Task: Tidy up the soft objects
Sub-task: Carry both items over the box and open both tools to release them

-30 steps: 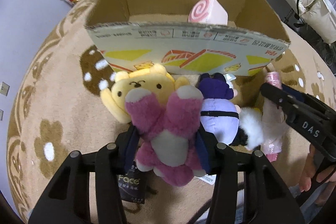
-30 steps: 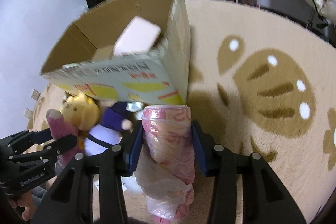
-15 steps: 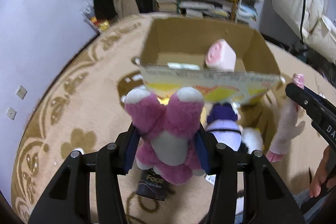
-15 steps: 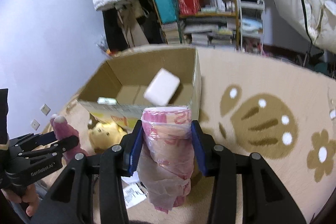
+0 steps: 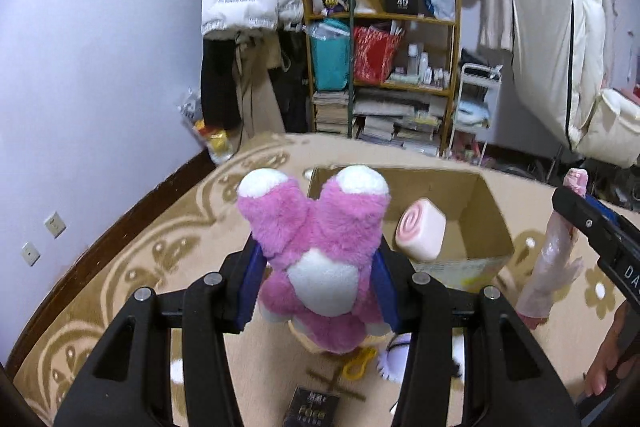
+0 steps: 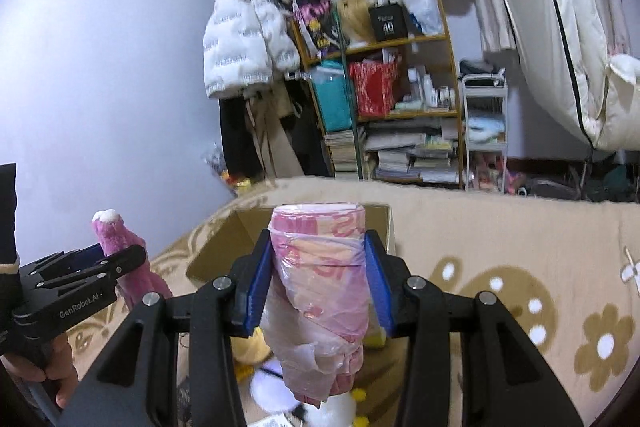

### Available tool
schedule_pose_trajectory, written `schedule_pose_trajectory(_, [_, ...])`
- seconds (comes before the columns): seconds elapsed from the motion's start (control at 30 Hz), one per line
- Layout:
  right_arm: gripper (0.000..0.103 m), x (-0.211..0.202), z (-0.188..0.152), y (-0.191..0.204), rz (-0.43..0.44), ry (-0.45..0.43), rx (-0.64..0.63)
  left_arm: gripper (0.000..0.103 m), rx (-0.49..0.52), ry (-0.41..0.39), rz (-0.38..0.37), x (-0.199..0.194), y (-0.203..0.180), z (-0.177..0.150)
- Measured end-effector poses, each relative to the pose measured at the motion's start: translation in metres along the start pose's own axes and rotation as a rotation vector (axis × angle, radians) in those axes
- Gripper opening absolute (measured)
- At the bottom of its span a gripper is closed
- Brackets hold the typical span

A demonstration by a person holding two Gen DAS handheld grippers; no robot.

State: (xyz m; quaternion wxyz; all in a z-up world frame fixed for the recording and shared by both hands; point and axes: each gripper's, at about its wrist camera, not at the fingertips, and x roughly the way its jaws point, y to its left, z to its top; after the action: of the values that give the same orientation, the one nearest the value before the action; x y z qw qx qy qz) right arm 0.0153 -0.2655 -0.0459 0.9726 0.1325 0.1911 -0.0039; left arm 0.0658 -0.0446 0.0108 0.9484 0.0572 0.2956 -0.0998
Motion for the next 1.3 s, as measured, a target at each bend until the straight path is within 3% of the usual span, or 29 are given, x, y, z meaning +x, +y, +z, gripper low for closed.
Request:
schedule_pose_trajectory(0.33, [0.046,0.017,0.028,0.003,0.016,-0.062,-0.024,0.048,0.027,-0.025,-0.003,0.028,-0.005,0.023])
schedule_pose_trajectory(0.63, [0.046,0.044,0.036,0.004,0.022,-0.078,-0.065,0.048,0.054,-0.014,0.004,0.05,-0.009,0.022])
schedule_pose_trajectory(0.97, [0.047,0.073,0.03,0.007,0.027,-0.057,-0.096,0.048,0.051,-0.003,-0.01,0.077,-0.012,0.028])
schedule_pose_trajectory(1.3, [0.047,0.097,0.019,-0.01,0.049,-0.003,-0.026,0.048,0.024,0.021,-0.038,0.098,-0.015,0.032])
